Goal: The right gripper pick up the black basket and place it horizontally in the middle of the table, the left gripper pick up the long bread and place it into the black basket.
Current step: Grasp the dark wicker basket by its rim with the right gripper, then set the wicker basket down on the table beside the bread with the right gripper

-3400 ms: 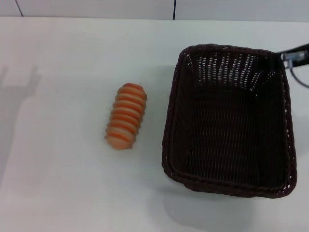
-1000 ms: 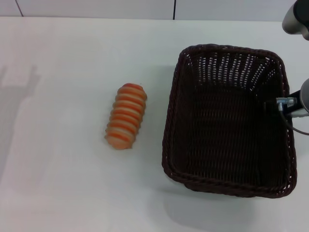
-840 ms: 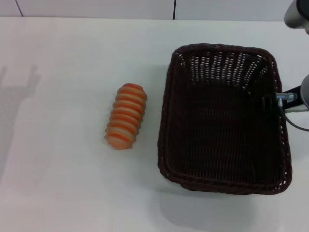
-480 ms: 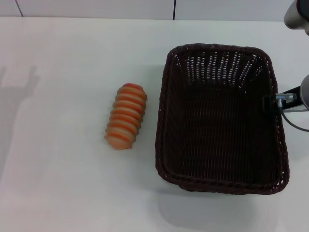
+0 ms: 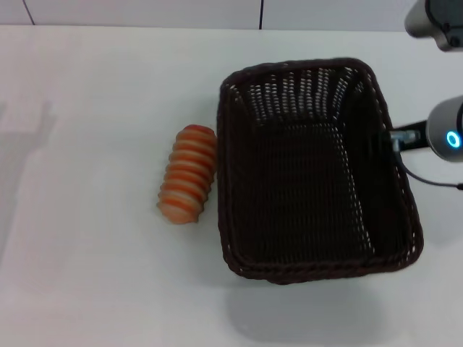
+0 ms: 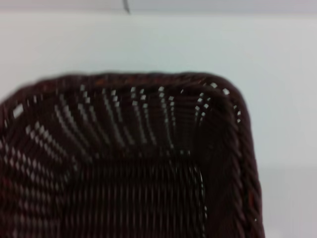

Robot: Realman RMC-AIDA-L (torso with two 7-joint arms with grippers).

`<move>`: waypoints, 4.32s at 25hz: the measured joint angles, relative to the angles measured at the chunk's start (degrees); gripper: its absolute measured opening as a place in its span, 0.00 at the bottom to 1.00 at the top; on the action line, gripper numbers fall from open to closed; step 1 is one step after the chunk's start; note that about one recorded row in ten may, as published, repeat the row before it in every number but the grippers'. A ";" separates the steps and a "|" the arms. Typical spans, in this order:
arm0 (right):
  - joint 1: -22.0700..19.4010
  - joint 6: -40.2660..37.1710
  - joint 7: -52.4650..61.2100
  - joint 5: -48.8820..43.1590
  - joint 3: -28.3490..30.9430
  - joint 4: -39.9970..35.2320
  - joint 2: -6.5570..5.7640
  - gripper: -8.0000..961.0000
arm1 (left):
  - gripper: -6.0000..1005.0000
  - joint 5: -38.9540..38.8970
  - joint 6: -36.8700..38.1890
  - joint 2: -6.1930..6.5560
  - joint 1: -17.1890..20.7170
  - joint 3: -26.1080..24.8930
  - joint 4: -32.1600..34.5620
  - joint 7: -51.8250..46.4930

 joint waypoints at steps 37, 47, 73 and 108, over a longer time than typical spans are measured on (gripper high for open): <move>1.49 1.08 -79.93 44.36 19.09 -4.98 -0.34 0.19 | 0.86 -0.50 -2.81 -0.46 -1.52 -4.02 -1.29 -0.84; 10.43 15.51 -88.61 52.83 27.14 4.73 -2.49 0.19 | 0.86 -0.53 -3.78 -0.67 -1.69 -5.52 -3.83 -0.91; 10.86 16.59 -79.52 46.82 28.37 7.57 -1.95 0.19 | 0.86 -0.52 -5.41 -0.67 -3.20 -5.86 -3.54 -0.53; 15.76 21.80 -82.03 50.51 25.05 22.11 -2.30 0.19 | 0.86 -0.17 -4.74 -0.85 -2.37 -5.19 -4.23 -1.14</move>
